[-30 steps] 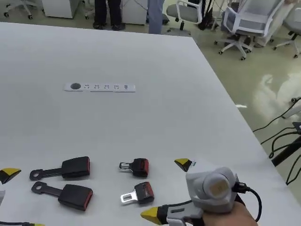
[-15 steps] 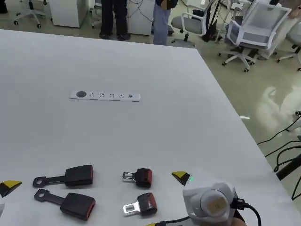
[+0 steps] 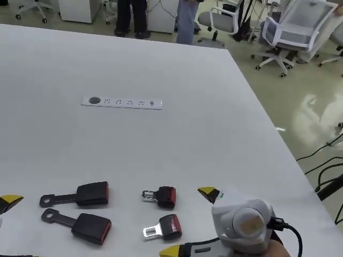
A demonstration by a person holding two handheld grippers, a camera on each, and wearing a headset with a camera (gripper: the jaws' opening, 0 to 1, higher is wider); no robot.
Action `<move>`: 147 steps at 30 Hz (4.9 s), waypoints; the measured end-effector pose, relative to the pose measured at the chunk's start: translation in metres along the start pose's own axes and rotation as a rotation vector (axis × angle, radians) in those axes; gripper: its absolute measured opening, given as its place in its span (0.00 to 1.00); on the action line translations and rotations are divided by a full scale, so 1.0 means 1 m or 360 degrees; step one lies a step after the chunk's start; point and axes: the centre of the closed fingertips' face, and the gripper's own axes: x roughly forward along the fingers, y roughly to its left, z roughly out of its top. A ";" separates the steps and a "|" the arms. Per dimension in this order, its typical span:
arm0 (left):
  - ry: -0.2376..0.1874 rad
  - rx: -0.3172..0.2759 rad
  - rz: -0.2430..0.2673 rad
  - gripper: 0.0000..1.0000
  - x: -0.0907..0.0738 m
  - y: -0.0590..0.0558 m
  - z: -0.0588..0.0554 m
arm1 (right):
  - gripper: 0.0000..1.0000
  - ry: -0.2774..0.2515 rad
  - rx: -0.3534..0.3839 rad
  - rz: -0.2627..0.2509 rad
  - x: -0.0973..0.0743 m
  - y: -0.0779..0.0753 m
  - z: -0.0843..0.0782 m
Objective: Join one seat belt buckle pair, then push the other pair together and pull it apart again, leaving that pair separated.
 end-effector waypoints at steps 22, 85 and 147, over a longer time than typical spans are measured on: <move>0.0002 0.0015 -0.0122 0.93 0.011 -0.007 0.001 | 0.87 -0.0055 -0.0015 0.0105 0.019 0.007 0.018; 0.0268 0.0784 -0.0514 0.51 0.078 -0.033 -0.001 | 0.40 0.0315 -0.0582 0.0425 0.063 0.002 -0.049; 0.0347 0.0922 -0.0591 0.32 0.088 -0.042 -0.009 | 0.38 0.0483 -0.0571 0.0564 0.076 -0.004 -0.075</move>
